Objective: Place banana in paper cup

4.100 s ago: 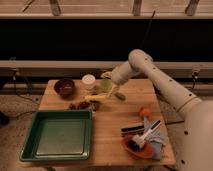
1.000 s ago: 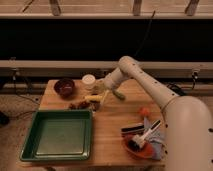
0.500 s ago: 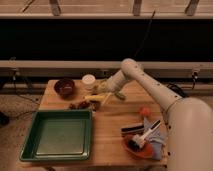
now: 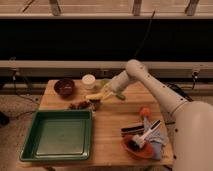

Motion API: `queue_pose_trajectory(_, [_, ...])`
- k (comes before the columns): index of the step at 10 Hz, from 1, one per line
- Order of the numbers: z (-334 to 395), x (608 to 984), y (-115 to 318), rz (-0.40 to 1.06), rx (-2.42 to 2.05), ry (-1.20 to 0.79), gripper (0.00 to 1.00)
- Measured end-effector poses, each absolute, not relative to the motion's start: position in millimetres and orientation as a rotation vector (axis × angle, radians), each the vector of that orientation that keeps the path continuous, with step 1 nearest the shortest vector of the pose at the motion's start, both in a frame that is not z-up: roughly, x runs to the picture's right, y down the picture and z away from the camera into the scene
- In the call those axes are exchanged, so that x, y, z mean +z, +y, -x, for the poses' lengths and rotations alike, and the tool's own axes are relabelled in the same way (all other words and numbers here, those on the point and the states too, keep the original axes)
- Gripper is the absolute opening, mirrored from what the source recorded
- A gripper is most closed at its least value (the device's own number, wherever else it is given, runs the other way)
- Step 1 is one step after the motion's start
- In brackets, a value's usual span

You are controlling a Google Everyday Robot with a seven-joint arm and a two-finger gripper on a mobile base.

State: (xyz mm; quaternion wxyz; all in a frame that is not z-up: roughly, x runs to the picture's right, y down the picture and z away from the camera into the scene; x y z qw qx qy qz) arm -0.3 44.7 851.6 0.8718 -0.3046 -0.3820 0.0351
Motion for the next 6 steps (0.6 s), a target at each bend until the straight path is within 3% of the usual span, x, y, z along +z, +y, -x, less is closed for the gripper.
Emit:
queue_pose_trajectory(3, [-10.3, 838.0, 20.0, 0.582, 0.085, -0.807, 0.0])
queue_pose_trajectory(6, [-16.3, 847.5, -20.7, 0.533, 0.09, -0.798, 0.0])
